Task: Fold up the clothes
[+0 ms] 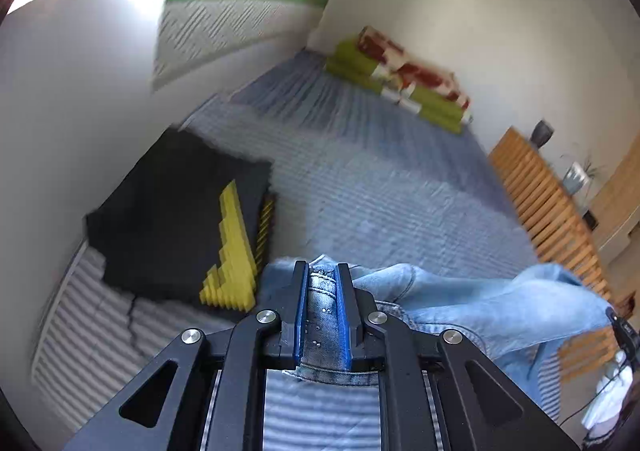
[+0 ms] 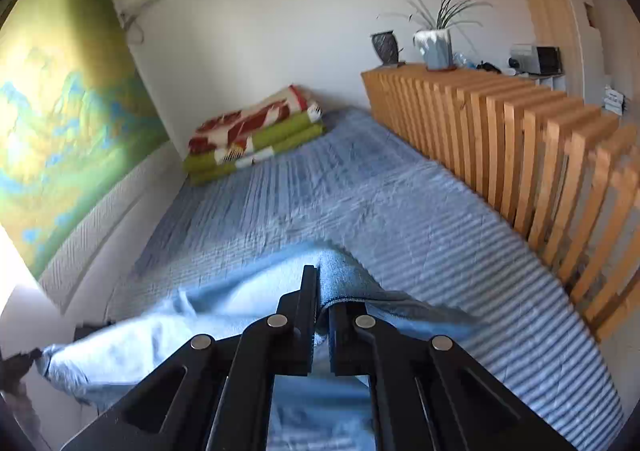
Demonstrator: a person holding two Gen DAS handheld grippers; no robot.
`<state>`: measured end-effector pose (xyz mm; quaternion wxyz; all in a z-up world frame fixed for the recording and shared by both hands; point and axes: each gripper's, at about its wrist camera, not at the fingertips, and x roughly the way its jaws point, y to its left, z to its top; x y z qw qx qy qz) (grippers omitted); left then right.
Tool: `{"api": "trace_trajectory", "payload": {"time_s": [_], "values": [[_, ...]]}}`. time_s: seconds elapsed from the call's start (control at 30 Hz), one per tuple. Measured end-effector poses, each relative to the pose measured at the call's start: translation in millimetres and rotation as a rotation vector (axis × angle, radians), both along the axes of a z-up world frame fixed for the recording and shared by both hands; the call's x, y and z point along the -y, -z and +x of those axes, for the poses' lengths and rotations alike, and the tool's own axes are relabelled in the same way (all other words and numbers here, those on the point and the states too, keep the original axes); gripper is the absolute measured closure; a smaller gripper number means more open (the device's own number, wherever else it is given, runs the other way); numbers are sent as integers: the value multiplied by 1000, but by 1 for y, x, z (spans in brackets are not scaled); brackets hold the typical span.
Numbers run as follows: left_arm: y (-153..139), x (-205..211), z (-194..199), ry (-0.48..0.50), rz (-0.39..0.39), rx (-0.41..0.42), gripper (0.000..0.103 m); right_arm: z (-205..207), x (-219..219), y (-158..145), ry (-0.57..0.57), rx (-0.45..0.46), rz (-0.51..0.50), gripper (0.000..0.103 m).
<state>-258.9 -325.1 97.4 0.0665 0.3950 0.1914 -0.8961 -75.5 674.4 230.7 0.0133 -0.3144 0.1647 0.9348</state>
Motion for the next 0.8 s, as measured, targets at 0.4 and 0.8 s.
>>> {"api": "trace_trajectory", "payload": {"time_s": [0.4,0.8], "values": [[178,85,114,-198,55,410,87,131,75,201,-342,516,-163,93],[109,-71,82,180,-56,236,83,51,-21,160,-24,377,-29,51]]}}
